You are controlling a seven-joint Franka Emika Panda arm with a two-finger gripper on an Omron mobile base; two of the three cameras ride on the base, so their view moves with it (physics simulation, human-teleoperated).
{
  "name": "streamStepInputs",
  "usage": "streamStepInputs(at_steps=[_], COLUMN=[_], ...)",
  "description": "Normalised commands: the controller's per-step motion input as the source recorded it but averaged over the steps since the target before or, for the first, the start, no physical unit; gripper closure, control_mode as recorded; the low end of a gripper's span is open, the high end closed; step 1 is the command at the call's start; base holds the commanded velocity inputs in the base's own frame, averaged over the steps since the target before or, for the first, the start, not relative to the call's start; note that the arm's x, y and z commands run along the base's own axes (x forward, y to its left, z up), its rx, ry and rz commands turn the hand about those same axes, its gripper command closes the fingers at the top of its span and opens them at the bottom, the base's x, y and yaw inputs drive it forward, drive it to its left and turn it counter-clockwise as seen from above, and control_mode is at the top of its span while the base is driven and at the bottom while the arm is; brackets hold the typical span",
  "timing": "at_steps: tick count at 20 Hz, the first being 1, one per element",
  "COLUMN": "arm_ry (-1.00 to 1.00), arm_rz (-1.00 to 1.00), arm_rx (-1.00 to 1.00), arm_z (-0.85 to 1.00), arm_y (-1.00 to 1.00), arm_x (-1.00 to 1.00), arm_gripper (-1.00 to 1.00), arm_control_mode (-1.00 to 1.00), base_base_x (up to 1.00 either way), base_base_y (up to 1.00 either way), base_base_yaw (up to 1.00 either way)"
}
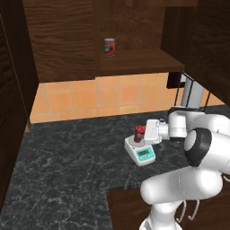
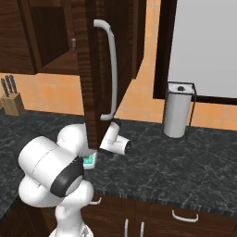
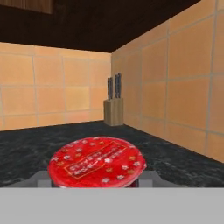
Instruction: Pick the yogurt and place it on the digital scale for weighing, and close the cabinet.
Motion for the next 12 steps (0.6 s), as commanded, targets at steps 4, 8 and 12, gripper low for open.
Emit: streamStepInputs(at_steps=[4,8,12], arm_ry=[0.0,-0.01,-0.04], arm_rz=[0.0,0.0,0.0], arm_rx=[0.0,0.0,0.0], arm_z=[-0.15,0.0,0.0], arm_y=[0.05,0.0,0.0], arm_x=[0.0,-0.03,-0.2], arm_gripper=[-1.0,-1.0,-1.0], arm_control_mode=[-1.0,-1.0,-1.0], base_base_x=[0.0,0.0,0.0], base_base_y=[0.0,0.0,0.0], base_base_yaw=[0.0,0.0,0.0])
